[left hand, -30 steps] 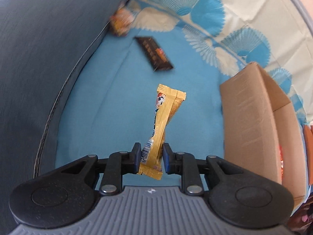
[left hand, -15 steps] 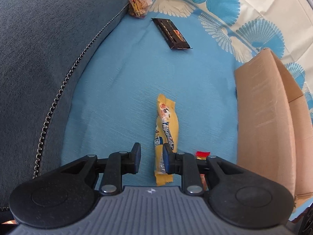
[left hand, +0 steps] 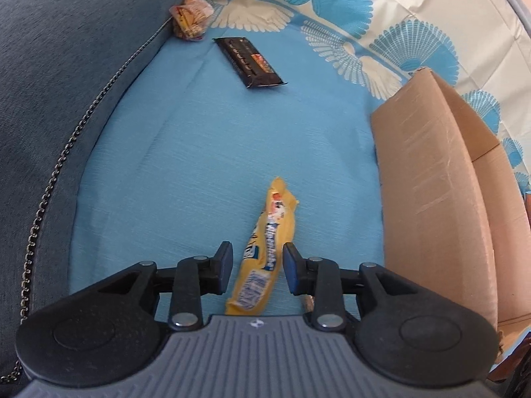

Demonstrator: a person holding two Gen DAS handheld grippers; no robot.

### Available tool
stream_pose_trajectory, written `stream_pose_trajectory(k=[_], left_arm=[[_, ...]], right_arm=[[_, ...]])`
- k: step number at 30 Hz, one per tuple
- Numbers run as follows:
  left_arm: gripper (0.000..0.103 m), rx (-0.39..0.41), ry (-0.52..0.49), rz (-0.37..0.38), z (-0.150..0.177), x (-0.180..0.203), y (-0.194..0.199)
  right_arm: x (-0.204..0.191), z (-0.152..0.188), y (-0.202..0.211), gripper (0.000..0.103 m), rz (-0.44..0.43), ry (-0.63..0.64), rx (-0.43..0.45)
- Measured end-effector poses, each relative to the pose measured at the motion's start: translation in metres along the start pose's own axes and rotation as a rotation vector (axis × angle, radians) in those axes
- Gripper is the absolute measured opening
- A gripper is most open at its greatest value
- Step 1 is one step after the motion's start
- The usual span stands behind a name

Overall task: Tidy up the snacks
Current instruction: 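Grasp the yellow wafer bar with the left tool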

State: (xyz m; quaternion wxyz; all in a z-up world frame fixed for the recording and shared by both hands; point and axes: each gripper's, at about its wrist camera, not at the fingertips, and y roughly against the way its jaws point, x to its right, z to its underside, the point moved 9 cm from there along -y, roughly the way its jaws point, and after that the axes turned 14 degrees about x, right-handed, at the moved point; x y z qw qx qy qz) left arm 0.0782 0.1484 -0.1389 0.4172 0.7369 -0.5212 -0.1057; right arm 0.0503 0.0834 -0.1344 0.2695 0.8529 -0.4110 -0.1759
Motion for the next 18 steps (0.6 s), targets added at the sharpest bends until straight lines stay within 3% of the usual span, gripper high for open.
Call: stream_pose_trajectory(k=[3, 10, 14, 18], left_arm=[[0.046, -0.022, -0.022, 0.011, 0.003, 0.006, -0.004], [0.045, -0.063, -0.098, -0.041, 0.012, 0.005, -0.012], [0.023, -0.082, -0.114, -0.062, 0.016, -0.001, -0.015], [0.017, -0.054, -0.100, -0.075, 0.011, -0.006, -0.012]], right_arm=[[0.000, 0.002, 0.000, 0.018, 0.004, 0.002, -0.015], [0.003, 0.001, -0.009, 0.019, 0.009, -0.023, -0.032], [0.004, 0.003, -0.009, 0.019, 0.007, -0.020, -0.029], [0.005, 0.002, -0.007, 0.019, 0.002, -0.029, -0.016]])
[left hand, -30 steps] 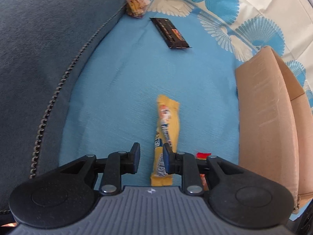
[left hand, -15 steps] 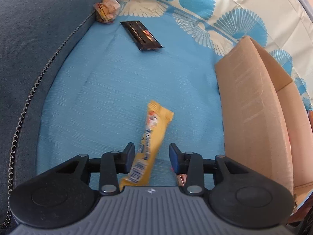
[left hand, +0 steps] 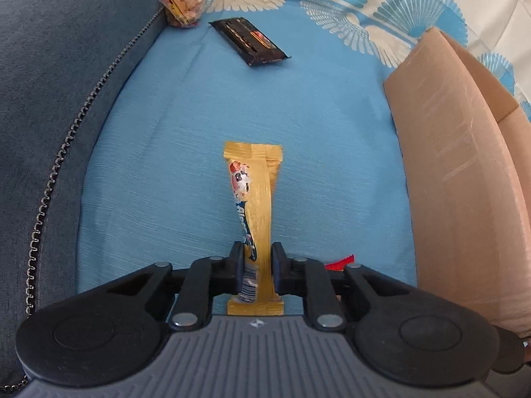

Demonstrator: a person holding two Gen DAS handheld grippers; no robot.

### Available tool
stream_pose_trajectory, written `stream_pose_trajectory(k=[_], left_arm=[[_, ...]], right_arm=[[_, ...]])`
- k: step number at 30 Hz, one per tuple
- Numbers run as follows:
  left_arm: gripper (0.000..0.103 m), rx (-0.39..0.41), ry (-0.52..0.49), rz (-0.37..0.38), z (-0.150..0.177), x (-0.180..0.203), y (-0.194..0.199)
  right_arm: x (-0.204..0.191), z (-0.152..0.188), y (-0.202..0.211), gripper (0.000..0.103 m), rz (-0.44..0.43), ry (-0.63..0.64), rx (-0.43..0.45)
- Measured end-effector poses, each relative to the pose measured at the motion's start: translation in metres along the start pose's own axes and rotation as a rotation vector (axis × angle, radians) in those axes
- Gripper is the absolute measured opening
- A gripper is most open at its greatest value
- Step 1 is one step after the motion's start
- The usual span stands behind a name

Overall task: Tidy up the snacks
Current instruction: 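Grasp the yellow wafer bar with the left tool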

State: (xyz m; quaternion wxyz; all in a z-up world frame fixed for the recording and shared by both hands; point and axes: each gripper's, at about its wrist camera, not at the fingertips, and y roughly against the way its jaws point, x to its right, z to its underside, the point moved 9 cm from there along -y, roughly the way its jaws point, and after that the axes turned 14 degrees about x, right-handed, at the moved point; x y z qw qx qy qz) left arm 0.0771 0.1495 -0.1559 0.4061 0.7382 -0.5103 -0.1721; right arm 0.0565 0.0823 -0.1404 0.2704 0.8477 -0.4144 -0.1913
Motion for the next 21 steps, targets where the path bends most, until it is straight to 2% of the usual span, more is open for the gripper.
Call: stream_pose_trajectory(k=[4, 10, 21], left_arm=[[0.017, 0.003, 0.034, -0.016, -0.0020, -0.0071, 0.0013], [0.018, -0.026, 0.017, -0.020, 0.0011, -0.0027, -0.0024], [0.019, -0.026, 0.009, -0.014, 0.0020, -0.0004, -0.0058]], right_arm=[[0.0009, -0.0011, 0.0040, 0.019, 0.001, -0.004, 0.015], [-0.0004, 0.0014, 0.0016, 0.019, 0.003, 0.002, -0.008], [-0.0001, 0.0020, -0.0006, 0.023, -0.001, 0.004, -0.012]])
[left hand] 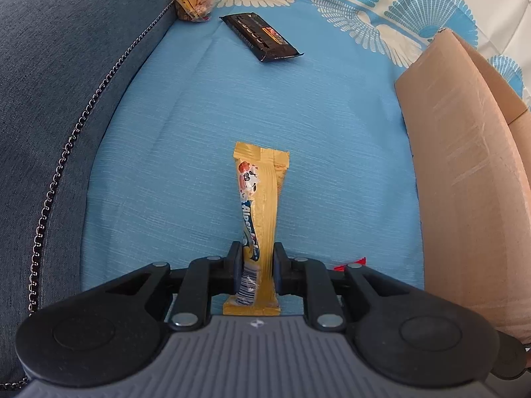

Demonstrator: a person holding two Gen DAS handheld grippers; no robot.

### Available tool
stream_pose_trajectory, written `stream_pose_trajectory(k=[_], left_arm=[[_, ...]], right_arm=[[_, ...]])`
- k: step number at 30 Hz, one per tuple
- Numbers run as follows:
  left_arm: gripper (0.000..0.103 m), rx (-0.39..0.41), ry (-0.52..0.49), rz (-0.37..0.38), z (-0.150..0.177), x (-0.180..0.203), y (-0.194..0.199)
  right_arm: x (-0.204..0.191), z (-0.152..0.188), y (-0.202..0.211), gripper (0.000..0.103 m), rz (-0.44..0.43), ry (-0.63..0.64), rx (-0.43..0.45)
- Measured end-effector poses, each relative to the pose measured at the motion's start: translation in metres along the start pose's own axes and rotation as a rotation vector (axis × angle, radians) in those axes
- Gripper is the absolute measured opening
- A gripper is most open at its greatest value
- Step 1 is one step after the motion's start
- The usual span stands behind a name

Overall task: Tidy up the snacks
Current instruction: 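Grasp the yellow wafer bar with the left tool, then lift the red candy and yellow wafer bar over the cardboard box with both tools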

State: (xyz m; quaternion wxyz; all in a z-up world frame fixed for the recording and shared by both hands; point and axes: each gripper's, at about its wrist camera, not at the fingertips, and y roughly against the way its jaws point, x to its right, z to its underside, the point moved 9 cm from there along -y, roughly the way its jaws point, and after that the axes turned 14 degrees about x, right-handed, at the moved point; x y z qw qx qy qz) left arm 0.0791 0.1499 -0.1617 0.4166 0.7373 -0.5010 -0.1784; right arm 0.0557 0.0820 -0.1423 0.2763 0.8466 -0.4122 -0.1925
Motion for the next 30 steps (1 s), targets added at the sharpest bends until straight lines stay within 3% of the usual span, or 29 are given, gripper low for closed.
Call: stream_pose_trajectory(k=[17, 30], left_arm=[[0.015, 0.021, 0.015, 0.007, -0.002, -0.002, 0.004], [0.014, 0.118, 0.063, 0.026, -0.018, -0.005, 0.021]], right_arm=[[-0.001, -0.003, 0.005, 0.018, 0.018, 0.016, 0.031], [0.001, -0.028, 0.026, 0.018, 0.006, 0.014, 0.161]])
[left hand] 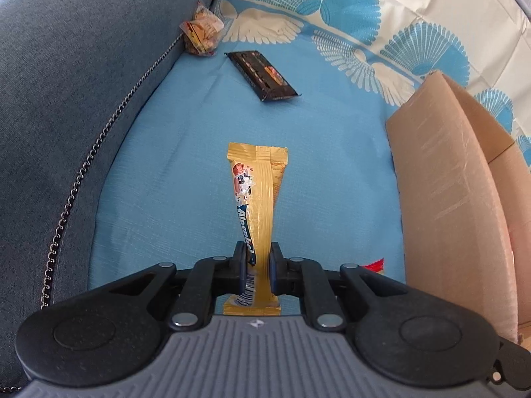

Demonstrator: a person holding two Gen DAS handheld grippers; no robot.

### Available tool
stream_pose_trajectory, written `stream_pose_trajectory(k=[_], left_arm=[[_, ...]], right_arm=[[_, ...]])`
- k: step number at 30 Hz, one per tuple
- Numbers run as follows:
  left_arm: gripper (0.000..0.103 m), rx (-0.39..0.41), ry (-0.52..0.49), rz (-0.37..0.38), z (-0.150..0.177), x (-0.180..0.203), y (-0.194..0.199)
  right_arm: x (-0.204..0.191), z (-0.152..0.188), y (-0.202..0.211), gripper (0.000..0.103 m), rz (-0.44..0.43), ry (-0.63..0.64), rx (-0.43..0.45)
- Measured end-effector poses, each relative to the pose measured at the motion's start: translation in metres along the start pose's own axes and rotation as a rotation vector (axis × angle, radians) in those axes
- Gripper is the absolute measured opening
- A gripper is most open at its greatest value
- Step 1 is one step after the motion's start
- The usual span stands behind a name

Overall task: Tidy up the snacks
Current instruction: 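Lift the red candy and yellow wafer bar over the cardboard box with both tools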

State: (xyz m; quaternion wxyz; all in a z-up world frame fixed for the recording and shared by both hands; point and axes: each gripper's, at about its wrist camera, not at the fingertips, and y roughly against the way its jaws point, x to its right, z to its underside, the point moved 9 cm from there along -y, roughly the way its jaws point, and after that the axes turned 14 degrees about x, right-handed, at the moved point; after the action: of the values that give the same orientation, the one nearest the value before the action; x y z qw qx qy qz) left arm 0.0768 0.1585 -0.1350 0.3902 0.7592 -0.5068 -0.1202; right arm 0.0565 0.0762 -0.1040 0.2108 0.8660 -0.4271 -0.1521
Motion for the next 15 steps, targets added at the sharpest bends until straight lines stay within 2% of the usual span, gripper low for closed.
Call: stream_pose_trajectory(k=[6, 15], left_arm=[[0.014, 0.081, 0.022, -0.006, -0.015, -0.001, 0.011], [0.014, 0.235, -0.034, 0.004, -0.040, 0.010, 0.030]], right_arm=[[0.002, -0.019, 0.016, 0.018, -0.007, 0.008, 0.104], [0.016, -0.056, 0.049, 0.018, -0.010, 0.000, 0.280]])
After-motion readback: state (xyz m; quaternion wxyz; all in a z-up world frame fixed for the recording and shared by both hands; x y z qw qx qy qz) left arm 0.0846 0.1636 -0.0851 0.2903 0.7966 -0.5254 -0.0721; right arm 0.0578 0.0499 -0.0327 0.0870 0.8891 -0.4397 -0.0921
